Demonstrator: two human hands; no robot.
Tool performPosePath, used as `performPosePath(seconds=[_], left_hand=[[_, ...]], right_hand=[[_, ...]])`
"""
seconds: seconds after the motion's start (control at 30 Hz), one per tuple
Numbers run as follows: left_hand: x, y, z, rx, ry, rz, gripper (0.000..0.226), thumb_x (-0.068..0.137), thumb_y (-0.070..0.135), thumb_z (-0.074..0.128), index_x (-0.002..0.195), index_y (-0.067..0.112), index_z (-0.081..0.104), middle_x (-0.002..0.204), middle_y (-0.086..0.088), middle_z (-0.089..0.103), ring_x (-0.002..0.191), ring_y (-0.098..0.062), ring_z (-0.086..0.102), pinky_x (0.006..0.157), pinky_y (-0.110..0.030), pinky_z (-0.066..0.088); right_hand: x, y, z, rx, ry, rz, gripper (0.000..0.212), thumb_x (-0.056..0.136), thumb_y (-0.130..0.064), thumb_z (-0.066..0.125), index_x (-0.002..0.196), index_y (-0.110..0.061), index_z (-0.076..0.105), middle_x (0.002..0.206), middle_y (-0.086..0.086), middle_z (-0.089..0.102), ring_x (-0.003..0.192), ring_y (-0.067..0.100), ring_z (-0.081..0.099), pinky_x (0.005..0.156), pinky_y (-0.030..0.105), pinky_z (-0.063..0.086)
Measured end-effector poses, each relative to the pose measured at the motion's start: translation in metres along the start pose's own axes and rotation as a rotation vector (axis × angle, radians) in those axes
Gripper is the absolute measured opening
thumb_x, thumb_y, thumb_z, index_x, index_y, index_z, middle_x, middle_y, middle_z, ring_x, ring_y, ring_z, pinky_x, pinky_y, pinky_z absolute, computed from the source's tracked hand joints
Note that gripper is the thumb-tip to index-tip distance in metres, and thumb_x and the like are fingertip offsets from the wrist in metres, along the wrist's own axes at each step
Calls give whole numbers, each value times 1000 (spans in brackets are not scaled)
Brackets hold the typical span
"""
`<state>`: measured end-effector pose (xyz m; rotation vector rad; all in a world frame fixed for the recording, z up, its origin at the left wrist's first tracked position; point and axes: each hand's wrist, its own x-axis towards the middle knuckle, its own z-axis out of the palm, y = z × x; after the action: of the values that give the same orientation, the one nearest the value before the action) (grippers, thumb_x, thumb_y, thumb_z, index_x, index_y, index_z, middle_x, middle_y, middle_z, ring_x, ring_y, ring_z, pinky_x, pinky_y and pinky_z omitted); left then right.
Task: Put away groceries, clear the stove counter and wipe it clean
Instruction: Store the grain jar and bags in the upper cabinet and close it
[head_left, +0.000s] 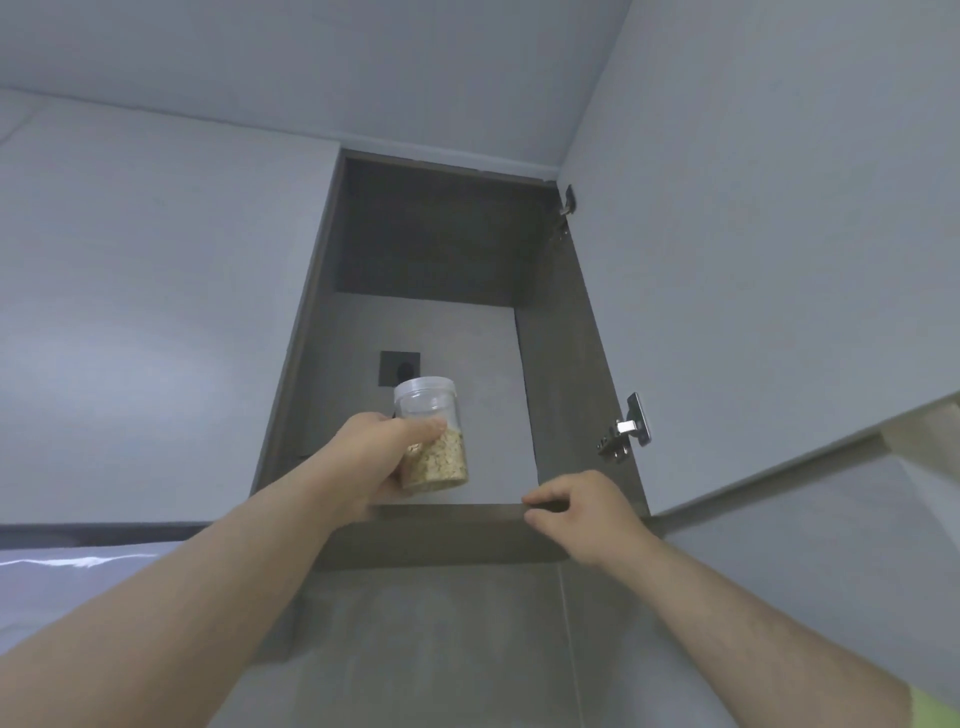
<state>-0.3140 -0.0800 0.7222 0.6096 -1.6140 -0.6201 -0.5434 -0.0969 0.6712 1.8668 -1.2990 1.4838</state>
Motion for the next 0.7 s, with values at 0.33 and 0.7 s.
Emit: performPosePath(seconds=[0.33,0.7], left_hand=[[29,-13,23,257,37,-86,46,79,40,72,112,10,57,99,-6,68,89,-22,65,84,-37,52],[35,-11,17,288,-124,-183,30,82,24,72,103,4,63,95,-16,73,96,-34,68,88,-51,53]], right_hand=[[1,9,12,107,98,-55,12,82,-26,72,94,-23,76,76,-26,59,81,-6,58,68,-2,35],[-4,9,13,131,125,-92,12,86,-24,63,84,-25,75,86,-15,69,88,1,61,81,19,48]])
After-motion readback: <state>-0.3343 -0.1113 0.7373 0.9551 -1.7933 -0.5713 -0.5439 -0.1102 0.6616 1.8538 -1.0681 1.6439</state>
